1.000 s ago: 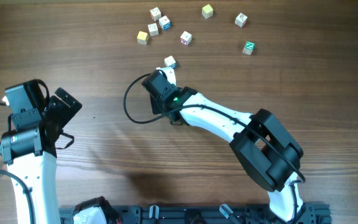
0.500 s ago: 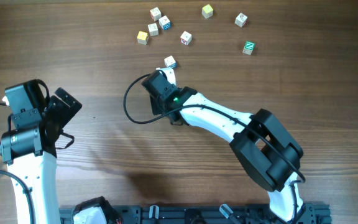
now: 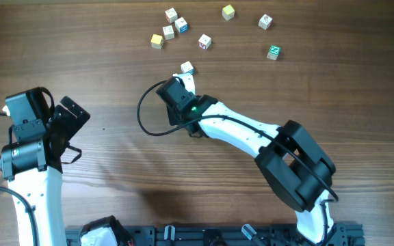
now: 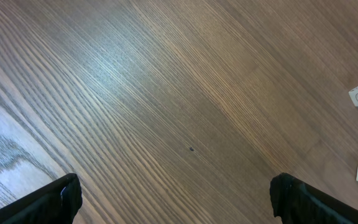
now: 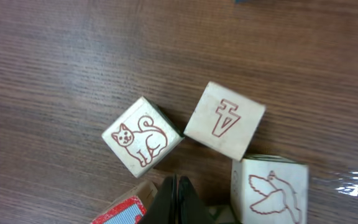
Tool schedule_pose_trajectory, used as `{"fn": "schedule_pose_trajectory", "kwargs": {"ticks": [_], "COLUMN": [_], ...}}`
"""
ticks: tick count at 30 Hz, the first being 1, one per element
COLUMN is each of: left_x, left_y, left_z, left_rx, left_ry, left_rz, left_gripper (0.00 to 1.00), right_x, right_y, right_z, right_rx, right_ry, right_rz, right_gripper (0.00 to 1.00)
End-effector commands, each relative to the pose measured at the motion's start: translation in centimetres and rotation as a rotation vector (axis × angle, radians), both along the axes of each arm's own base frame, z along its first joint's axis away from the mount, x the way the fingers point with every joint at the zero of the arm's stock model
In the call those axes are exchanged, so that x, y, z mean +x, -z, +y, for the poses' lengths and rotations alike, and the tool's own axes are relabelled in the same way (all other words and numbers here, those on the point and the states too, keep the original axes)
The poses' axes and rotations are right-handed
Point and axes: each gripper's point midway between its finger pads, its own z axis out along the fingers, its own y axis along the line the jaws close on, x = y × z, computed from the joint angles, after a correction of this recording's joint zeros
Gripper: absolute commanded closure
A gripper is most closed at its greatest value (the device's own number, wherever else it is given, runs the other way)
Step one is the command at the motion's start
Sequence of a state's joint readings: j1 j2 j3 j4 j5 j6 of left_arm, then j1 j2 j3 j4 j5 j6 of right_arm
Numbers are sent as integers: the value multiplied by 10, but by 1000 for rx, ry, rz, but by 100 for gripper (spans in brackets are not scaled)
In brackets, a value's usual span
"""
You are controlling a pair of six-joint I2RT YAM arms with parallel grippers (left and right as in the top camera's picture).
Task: Form a circle
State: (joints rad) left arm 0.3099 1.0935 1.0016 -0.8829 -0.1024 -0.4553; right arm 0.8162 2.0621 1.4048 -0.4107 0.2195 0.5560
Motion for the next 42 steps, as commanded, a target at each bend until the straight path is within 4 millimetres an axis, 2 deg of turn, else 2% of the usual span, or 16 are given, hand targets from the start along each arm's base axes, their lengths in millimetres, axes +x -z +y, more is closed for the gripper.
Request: {"fn": "schedule_pose_trajectory", "kwargs": {"ticks": [1,4,13,21,26,34,36,40,42], "left_x": [0,0,0,0,0,0,0,0,0], "left_y": [0,0,0,0,0,0,0,0,0], "left_z": [0,0,0,0,0,0,0,0,0], "left_rx": [-11,-11,-10,-11,-11,-11,-11,-11,-10], "left_ry": [-8,-8,-8,-8,-8,-8,-8,-8,-8], "left_rz": [-7,-7,-7,-7,-7,-7,-7,-7,-7], "left_gripper": [0,0,0,0,0,0,0,0,0], "right_x": [5,-2,-31,-41,-42,-61,-64,-69,-70], "right_y": [-45,-57,-51,-33,-31,-32,-26,5,12], "right_z": [-5,-8,19,18,17,39,43,42,41], "right_rx": [31,54,127,119,114,145,120,29,9], "right_ry": [19,31,-79,-87,-88,-239,-296,-403,-428], "right_rz": [-71,-51,50,62,70,93,80,94,98], "right_gripper": [96,96,95,96,95,95,95,95,95]}}
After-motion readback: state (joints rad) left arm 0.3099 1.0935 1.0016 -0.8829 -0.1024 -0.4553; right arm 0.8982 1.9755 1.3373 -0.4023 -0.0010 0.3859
